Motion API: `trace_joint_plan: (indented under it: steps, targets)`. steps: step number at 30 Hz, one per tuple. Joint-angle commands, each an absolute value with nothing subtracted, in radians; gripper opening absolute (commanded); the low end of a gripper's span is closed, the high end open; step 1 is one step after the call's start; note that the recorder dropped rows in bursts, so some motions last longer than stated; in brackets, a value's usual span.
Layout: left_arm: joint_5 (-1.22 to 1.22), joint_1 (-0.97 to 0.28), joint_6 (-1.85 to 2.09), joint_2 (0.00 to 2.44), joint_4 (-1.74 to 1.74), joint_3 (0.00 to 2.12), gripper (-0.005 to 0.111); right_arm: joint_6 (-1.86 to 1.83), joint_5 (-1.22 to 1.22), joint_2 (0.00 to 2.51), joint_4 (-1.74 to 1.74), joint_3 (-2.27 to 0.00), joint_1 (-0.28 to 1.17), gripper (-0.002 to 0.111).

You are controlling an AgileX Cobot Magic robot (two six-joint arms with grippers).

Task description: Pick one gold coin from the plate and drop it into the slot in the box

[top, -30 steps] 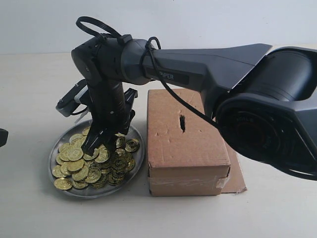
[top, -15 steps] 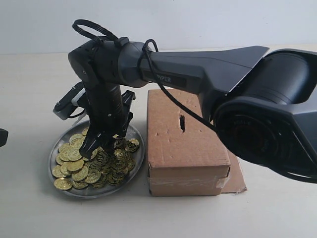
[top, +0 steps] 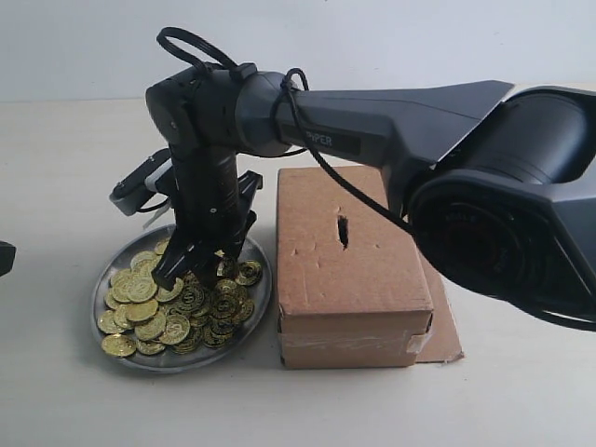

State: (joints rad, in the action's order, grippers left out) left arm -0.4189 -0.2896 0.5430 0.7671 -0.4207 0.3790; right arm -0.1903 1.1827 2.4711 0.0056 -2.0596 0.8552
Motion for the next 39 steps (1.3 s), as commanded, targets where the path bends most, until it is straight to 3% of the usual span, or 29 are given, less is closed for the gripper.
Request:
trace_joint_plan:
  steps: [1,8,39]
  targets:
    - [-0.416,-0.295,0.541,0.77,-0.431,0.387,0.0,-0.189,1.182,2.484,0.0,-2.063,0.848,0.049]
    - [-0.416,-0.295,0.541,0.77,-0.431,0.387,0.0,-0.171,1.177,2.484,0.0,-2.063,0.848,0.054]
    - [-0.416,-0.295,0.541,0.77,-0.433,0.387,0.0,-0.177,1.202,2.497,0.087,-2.063,0.818,0.049]
